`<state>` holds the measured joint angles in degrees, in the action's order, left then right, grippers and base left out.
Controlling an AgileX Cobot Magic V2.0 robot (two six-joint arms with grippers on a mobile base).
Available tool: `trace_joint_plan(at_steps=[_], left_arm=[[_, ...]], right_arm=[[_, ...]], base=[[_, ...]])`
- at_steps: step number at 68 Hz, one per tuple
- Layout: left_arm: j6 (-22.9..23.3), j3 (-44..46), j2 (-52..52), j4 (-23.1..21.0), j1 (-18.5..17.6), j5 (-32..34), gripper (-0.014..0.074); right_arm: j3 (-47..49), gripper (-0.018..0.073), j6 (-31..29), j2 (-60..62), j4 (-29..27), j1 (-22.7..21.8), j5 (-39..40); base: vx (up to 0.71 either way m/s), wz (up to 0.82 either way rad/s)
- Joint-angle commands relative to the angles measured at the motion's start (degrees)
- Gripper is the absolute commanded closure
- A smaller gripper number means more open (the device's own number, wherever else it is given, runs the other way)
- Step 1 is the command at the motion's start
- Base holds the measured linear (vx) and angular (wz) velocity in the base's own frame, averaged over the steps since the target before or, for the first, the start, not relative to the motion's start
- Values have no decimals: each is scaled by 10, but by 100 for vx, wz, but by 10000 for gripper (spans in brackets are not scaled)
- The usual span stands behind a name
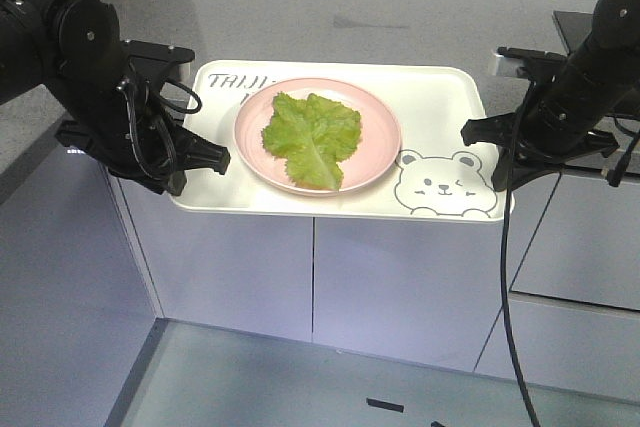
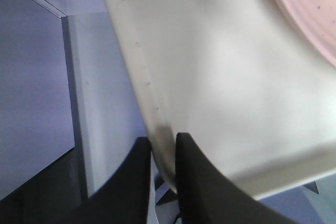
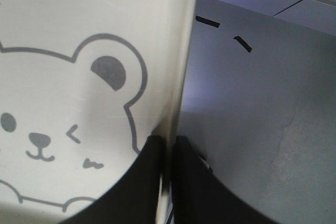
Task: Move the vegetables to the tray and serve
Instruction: 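Drive the base toward the grey countertop holding the tray level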
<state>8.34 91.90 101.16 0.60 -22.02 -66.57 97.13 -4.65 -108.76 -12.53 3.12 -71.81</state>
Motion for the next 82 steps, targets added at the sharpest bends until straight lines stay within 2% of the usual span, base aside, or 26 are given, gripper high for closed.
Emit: trace_joint_plan(at_steps=[1, 82], left_arm=[[-15, 20, -28, -53, -9, 49, 604], [-15, 20, -29, -53, -9, 49, 603]], right_arm=[[14, 564, -14, 36, -58, 8, -20], [14, 564, -14, 36, -58, 8, -19]], base=[[6, 0], [9, -1]])
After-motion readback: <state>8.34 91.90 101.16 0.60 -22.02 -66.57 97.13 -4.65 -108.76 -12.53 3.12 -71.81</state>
